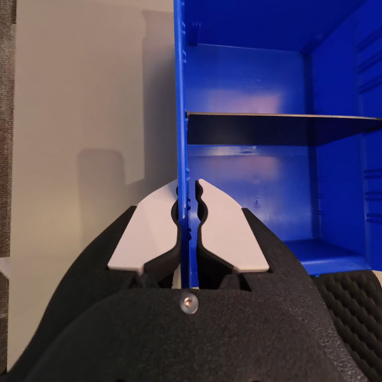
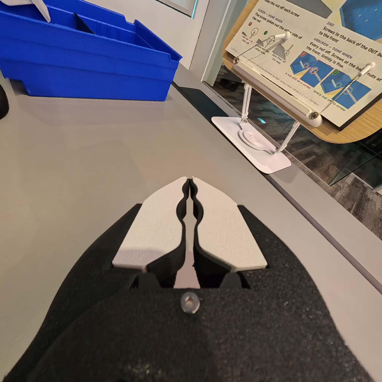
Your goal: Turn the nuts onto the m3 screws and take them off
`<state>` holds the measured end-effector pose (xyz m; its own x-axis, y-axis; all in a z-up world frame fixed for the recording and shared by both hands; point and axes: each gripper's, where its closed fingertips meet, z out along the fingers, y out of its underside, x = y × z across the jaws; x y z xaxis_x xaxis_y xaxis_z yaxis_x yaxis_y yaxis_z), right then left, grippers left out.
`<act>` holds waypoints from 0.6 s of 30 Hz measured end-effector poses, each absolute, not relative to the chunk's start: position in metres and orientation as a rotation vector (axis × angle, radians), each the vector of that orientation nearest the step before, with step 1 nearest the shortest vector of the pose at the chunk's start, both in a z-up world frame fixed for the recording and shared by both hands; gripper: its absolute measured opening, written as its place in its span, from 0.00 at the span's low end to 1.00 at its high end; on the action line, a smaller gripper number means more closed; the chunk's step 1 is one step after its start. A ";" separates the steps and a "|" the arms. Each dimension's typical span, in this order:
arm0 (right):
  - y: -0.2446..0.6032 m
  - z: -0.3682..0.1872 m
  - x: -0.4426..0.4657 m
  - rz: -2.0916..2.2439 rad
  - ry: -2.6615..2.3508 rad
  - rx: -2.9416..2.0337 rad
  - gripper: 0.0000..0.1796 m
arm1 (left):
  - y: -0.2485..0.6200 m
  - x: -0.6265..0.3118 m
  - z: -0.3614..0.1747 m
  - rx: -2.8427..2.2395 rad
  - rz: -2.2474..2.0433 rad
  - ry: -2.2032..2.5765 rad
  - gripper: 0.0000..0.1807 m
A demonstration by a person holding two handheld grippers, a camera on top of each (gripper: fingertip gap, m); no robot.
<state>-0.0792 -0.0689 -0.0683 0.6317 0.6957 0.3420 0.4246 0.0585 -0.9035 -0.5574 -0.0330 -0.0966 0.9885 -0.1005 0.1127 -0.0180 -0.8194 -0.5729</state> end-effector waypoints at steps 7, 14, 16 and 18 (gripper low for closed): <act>-0.064 -0.067 -0.073 0.295 -0.903 -1.584 0.00 | -0.033 -0.550 -0.097 -2.554 -0.145 0.176 0.03; -0.057 -0.064 -0.060 0.303 -0.834 -1.602 0.00 | -0.028 -0.525 -0.098 -2.516 -0.158 0.230 0.03; -0.056 -0.062 -0.059 0.305 -0.824 -1.597 0.00 | -0.026 -0.514 -0.098 -2.515 -0.159 0.241 0.03; -0.056 -0.061 -0.058 0.301 -0.820 -1.598 0.00 | -0.024 -0.502 -0.098 -2.515 -0.162 0.237 0.02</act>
